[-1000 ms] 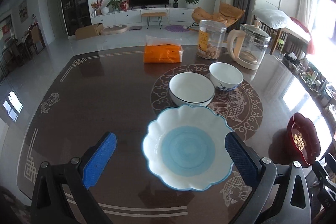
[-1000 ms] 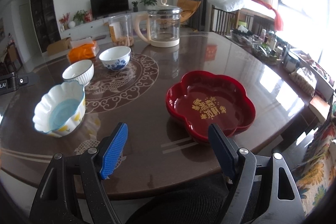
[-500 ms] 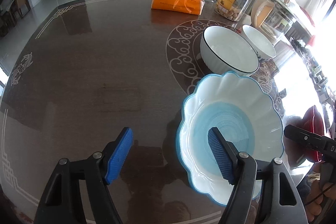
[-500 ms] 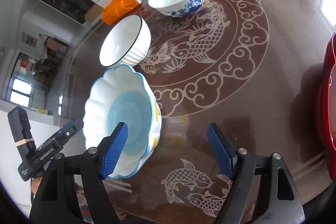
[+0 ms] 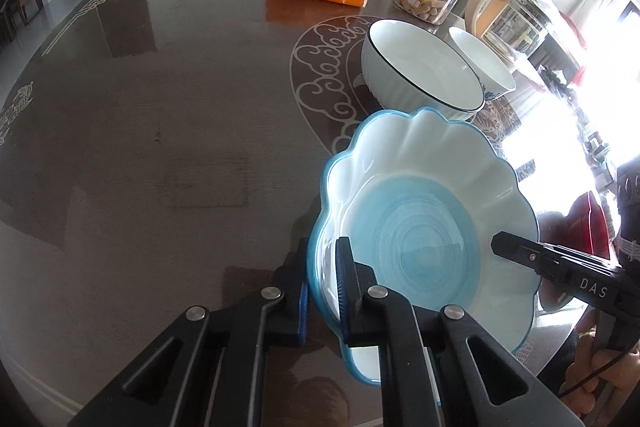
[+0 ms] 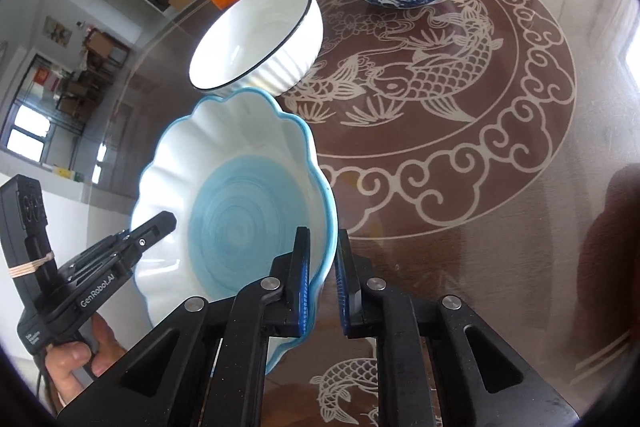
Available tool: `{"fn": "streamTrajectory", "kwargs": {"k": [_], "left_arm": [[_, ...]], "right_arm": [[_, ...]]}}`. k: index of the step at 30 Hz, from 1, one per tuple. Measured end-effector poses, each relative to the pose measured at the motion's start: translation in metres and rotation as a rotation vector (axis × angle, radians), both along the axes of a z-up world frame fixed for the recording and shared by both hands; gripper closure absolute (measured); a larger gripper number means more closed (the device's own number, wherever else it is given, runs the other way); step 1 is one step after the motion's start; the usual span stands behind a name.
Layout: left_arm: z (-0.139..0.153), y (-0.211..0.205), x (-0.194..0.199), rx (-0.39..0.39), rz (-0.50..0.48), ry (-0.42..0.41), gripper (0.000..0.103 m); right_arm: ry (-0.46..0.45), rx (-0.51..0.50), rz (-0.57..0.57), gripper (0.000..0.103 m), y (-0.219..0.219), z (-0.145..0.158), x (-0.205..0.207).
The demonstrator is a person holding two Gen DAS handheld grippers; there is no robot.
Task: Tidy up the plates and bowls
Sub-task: 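Close the right gripper on the scalloped bowl rim and lift, then carry the scalloped bowl beside the red plates and open the right gripper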
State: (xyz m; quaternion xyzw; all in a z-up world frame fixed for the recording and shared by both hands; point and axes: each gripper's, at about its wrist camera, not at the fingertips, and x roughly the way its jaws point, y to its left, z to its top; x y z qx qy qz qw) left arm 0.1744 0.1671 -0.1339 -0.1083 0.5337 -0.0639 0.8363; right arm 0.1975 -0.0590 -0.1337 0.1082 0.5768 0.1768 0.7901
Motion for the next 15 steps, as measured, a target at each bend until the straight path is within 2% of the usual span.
{"fn": "streamTrajectory", "kwargs": {"k": [5, 15], "left_arm": [[0.011, -0.023, -0.021, 0.006, -0.043, -0.025, 0.092], [0.009, -0.098, -0.036, -0.062, -0.148, -0.029, 0.092]], "right_arm": [[0.004, 0.01, 0.001, 0.089, -0.018, 0.002, -0.019], [-0.014, -0.03, -0.106, 0.089, -0.104, 0.018, -0.063]]}}
